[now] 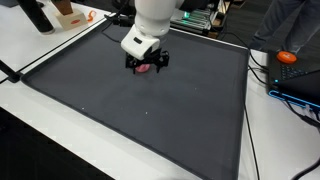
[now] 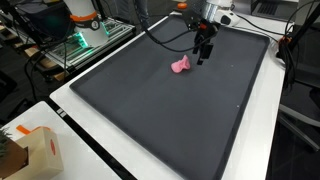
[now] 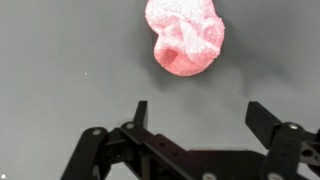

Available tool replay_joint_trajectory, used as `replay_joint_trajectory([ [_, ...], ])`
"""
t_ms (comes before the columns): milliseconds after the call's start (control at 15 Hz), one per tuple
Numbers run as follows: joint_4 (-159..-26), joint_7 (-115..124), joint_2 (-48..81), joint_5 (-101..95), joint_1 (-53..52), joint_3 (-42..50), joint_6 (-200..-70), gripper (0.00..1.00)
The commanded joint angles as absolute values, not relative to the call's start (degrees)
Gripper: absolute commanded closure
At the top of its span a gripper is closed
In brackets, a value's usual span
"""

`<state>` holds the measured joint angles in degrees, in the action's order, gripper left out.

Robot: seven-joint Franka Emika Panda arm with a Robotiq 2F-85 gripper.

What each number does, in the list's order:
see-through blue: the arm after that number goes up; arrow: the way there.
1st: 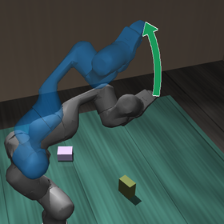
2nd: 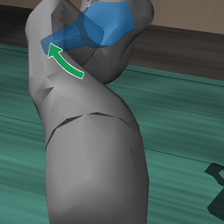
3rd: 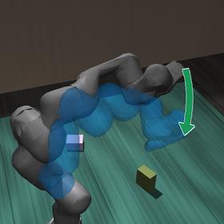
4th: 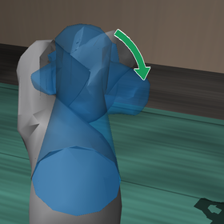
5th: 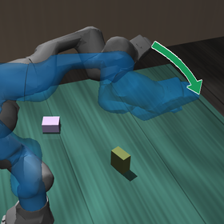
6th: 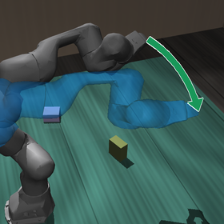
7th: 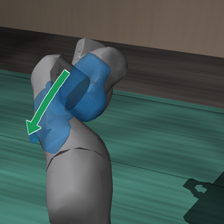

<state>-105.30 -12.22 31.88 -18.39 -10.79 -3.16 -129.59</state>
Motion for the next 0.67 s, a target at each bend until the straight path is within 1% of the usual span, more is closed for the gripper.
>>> replay_joint_trajectory([
  [0,-108.58,-17.95,29.81,-24.14,-11.08,-3.77,-129.08,0.0],
  [333,-112.08,-26.96,27.83,-30.41,-10.89,-4.67,-128.7,0.0],
  [600,-114.85,-34.47,25.99,-31.17,-9.87,-6.32,-128.01,0.0],
])
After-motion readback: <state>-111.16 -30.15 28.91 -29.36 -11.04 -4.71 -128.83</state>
